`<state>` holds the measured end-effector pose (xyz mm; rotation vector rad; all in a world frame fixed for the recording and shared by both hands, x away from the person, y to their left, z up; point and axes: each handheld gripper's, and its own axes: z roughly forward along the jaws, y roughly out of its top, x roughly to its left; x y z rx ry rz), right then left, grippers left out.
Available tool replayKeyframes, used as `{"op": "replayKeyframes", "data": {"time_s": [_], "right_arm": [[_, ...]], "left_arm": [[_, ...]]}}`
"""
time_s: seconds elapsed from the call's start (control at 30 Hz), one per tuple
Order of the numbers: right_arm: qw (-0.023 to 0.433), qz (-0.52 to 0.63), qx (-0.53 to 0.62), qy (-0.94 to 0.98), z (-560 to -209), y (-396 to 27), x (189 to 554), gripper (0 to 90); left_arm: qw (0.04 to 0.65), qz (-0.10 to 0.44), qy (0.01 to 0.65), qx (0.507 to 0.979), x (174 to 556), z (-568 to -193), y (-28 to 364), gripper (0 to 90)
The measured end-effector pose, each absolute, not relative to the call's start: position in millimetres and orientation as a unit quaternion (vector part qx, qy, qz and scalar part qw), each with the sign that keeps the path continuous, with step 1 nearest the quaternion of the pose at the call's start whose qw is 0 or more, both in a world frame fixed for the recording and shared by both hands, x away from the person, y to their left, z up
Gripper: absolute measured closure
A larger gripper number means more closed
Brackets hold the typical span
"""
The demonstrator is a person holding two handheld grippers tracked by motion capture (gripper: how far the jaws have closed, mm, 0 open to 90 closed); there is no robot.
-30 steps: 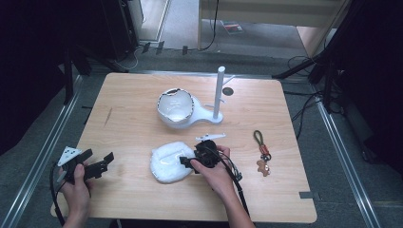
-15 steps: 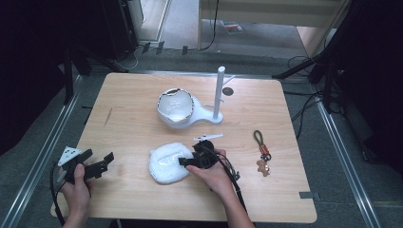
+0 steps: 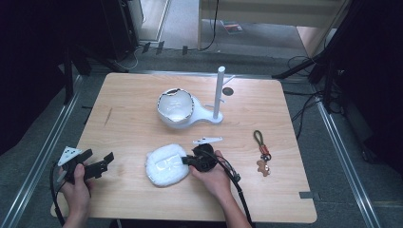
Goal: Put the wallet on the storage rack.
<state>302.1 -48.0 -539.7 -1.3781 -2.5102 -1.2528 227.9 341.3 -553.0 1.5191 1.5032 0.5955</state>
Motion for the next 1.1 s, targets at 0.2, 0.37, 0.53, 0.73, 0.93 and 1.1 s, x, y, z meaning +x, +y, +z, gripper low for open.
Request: {"op": "replayKeyframes", "data": {"time_s": [0.2, 0.37, 0.53, 0.73, 0.93, 1.1], "right_arm": [[0.001, -0.426, -0.435, -0.793, -531, -51, 293, 85.5], [0.014, -0.453, -0.434, -0.778, -518, -55, 287, 85.7], [0.024, -0.475, -0.438, -0.763, -506, -59, 282, 85.9], [0.032, -0.498, -0.440, -0.746, -492, -66, 279, 86.0], [0.016, -0.511, -0.441, -0.738, -479, -67, 276, 86.0], [0.011, -0.522, -0.452, -0.723, -467, -72, 276, 86.0]], "left_arm": [[0.446, 0.239, 0.606, 0.613, 228, -553, 341, 7.7], [0.445, 0.240, 0.607, 0.613, 228, -553, 341, 7.7], [0.445, 0.240, 0.607, 0.613, 228, -553, 341, 7.7], [0.445, 0.240, 0.607, 0.613, 228, -553, 341, 7.7], [0.445, 0.240, 0.607, 0.613, 228, -553, 341, 7.7], [0.445, 0.240, 0.607, 0.613, 228, -553, 341, 7.7]]}}
